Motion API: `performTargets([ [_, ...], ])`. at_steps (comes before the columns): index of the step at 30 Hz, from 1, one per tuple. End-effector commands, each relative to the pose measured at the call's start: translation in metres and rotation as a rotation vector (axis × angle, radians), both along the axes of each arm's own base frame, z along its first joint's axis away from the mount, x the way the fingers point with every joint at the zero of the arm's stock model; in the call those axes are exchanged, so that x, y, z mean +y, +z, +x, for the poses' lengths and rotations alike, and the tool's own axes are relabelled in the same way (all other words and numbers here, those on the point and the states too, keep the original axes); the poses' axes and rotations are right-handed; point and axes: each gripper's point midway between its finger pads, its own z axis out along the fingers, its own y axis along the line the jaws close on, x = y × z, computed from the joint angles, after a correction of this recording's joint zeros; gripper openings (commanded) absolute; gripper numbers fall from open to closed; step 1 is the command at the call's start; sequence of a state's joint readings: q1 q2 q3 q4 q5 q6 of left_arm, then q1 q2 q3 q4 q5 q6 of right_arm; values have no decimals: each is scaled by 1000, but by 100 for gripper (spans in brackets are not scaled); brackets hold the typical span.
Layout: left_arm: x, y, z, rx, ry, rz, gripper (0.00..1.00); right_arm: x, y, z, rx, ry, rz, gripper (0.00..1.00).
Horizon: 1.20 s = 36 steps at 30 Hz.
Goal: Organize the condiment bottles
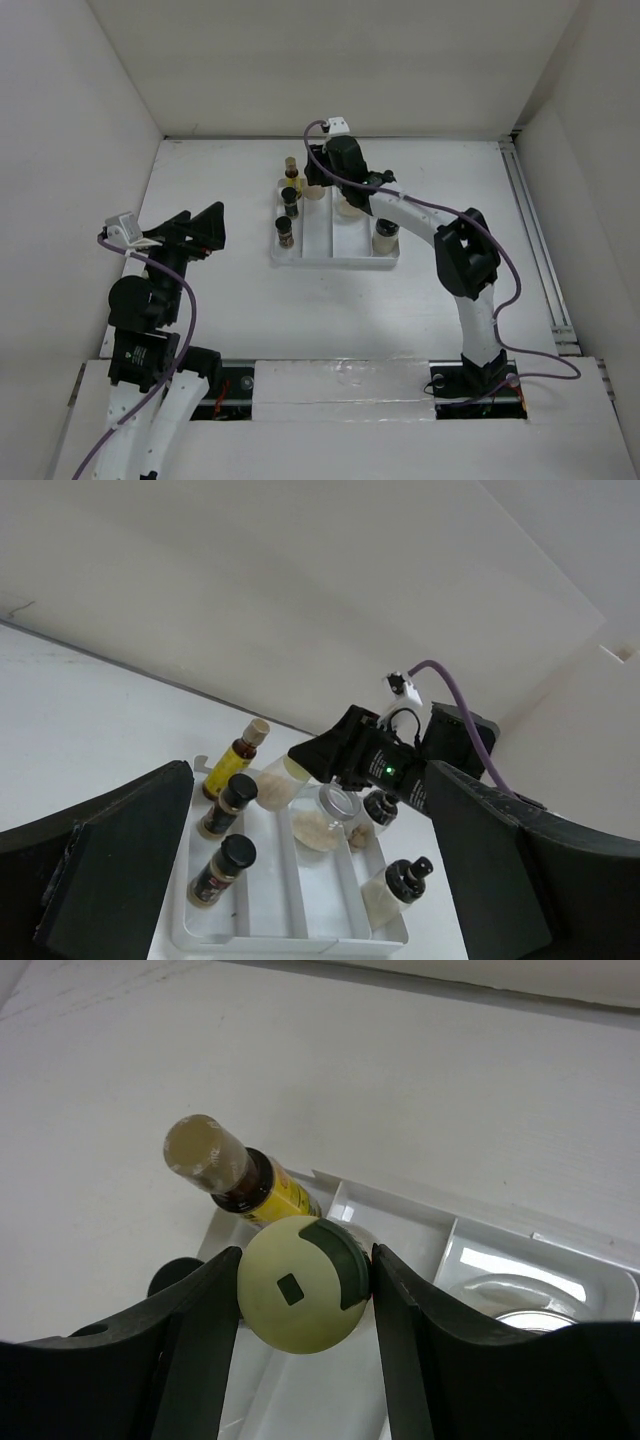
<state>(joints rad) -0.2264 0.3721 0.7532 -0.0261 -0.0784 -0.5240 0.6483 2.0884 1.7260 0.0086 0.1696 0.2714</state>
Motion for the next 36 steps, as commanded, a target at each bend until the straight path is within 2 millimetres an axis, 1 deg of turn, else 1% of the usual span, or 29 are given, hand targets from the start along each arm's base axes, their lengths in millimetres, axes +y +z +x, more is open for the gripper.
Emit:
performTargets([
  [1, -2, 16, 1, -54, -9, 7, 99, -1, 21, 16, -67, -37, 15, 45],
  [2, -2, 16, 1, -54, -9, 7, 99, 0, 16, 18, -63, -37, 12, 45],
  [3, -2, 16, 1, -54, -9, 7, 99, -6, 10, 23, -57, -58, 2, 45],
  [4, -4, 18, 0, -64, -21, 8, 99, -8, 10, 24, -58, -67, 0, 45],
  [6, -7, 18, -1, -66, -39, 22, 99, -7, -3, 26, -42, -66, -13, 46],
  [7, -9, 21, -2, -76, -50, 22, 99, -11, -3, 29, -42, -75, -14, 46],
  [9, -9, 20, -2, -77, -47, 31, 99, -11, -13, 30, -31, -72, -33, 46],
  [10, -10, 20, -2, -78, -58, 34, 99, -10, -8, 32, -39, -72, -26, 46],
  [11, -10, 20, -2, -78, -58, 34, 99, -9, -13, 32, -32, -72, -32, 46],
  [14, -10, 20, -2, -78, -58, 34, 99, -9, -17, 33, -25, -72, -38, 52],
  [15, -11, 18, 0, -69, -58, 36, 99, -10, -19, 32, -16, -72, -44, 55],
  [16, -11, 18, 0, -69, -58, 36, 99, -10, -19, 32, -16, -72, -44, 68],
  [19, -12, 18, 0, -70, -67, 38, 99, -9, -13, 31, -22, -63, -36, 87],
  [20, -12, 18, 0, -71, -65, 47, 99, -10, 3, 29, -43, -64, -19, 99],
  [21, -14, 18, -1, -72, -73, 49, 99, -3, 9, 22, -41, -36, -13, 100],
  [22, -14, 18, -1, -72, -74, 49, 99, -2, 15, 19, -41, -24, -8, 100],
  [23, -14, 18, -1, -72, -74, 49, 99, -2, 41, 16, -74, -13, 22, 100],
  [25, -14, 18, -1, -72, -74, 49, 99, 2, 67, 5, -99, 14, 48, 100],
  [26, -13, 18, -1, -73, -71, 58, 99, 8, 78, -5, -110, 44, 63, 100],
  [27, -15, 18, -1, -74, -82, 60, 99, 4, 105, -15, -142, 60, 92, 100],
  [28, -15, 18, -1, -74, -82, 60, 99, 10, 116, -26, -151, 100, 111, 100],
  [29, -15, 18, -1, -74, -82, 60, 99, 6, 125, -33, -159, 109, 119, 100],
  [30, -15, 18, -1, -74, -82, 60, 99, -1, 155, -45, -199, 118, 149, 100],
  [31, -17, 20, -2, -84, -92, 61, 99, 0, 167, -56, -214, 138, 164, 100],
  [32, -17, 16, 0, -75, -92, 63, 99, -1, 179, -67, -229, 149, 176, 100],
  [33, -17, 16, 0, -75, -92, 63, 99, -7, 178, -75, -224, 149, 173, 100],
  [34, -19, 16, -1, -75, -101, 65, 99, -18, 207, -95, -273, 159, 198, 100],
  [35, -21, 16, 1, -76, -110, 67, 99, -25, 216, -104, -286, 159, 207, 100],
  [36, -21, 16, 1, -76, -110, 67, 99, -28, 208, -115, -276, 170, 203, 100],
])
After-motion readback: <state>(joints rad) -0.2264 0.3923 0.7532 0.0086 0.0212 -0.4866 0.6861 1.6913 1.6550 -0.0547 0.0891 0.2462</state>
